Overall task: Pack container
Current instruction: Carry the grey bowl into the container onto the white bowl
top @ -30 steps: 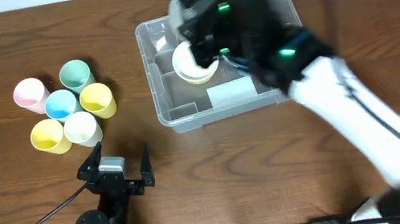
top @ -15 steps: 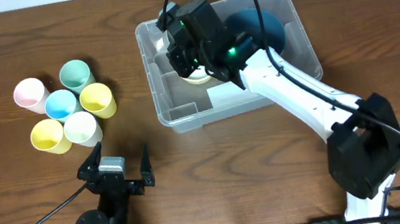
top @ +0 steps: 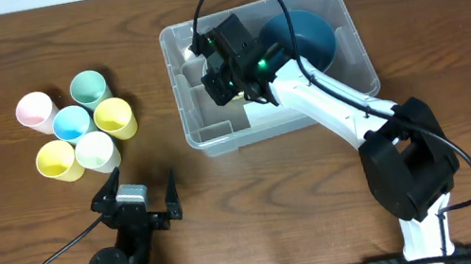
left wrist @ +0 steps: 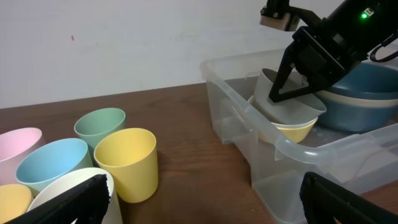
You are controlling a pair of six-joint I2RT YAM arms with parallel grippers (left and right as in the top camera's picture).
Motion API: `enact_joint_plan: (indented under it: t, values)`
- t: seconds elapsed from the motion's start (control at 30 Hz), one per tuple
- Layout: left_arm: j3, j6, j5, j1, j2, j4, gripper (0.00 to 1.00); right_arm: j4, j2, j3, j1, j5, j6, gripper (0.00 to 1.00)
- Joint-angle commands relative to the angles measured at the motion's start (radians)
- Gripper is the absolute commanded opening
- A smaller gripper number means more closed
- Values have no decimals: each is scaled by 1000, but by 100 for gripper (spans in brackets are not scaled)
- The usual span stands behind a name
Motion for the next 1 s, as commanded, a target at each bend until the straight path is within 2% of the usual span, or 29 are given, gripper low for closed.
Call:
enact_joint_plan:
  t: [0.0, 0.13, 0.2, 0.23, 0.27, 0.33, 0.37, 0.4, 0.53, 0.67, 0.73, 0.83, 0.97]
  values:
    - [-18, 18, 14, -2, -6, -33, 98, -16, 5, 6, -1, 18, 12, 1]
    - [-18, 18, 14, -2, -6, -33, 98, -31, 13, 6, -1, 36, -8, 2]
    - [-18, 18, 14, -2, -6, -32, 98, -34, 22, 6, -1, 35, -24, 6]
    - [-18, 18, 14, -2, -6, -32, 98, -34, 30, 6, -1, 35, -29, 13]
    - [-18, 18, 14, -2, -6, -33, 98, -34, 35, 6, -1, 35, -30, 24]
    - [-18, 18, 14, -2, -6, -33, 98, -34, 44, 6, -1, 35, -42, 68]
    - [-18, 18, 14, -2, -6, -33, 98, -32, 44, 6, -1, 35, -53, 78]
    - [-18, 18, 14, -2, -6, -32, 98, -29, 44, 6, -1, 35, -58, 81]
    - [-18, 18, 14, -2, -6, -33, 98, -31, 32, 32, 1, 22, -79, 82]
    - [-18, 18, 14, -2, -6, -32, 98, -104, 10, 119, 1, -49, -79, 80]
    - [-18, 18, 14, -2, -6, -33, 98, -164, 3, 173, 4, -75, -77, 80]
    - [-18, 18, 14, -2, -6, -33, 98, -283, -1, 248, 15, -80, -77, 84]
    - [-18, 18, 14, -2, -6, -33, 98, -430, -11, 311, 17, 30, -19, 87]
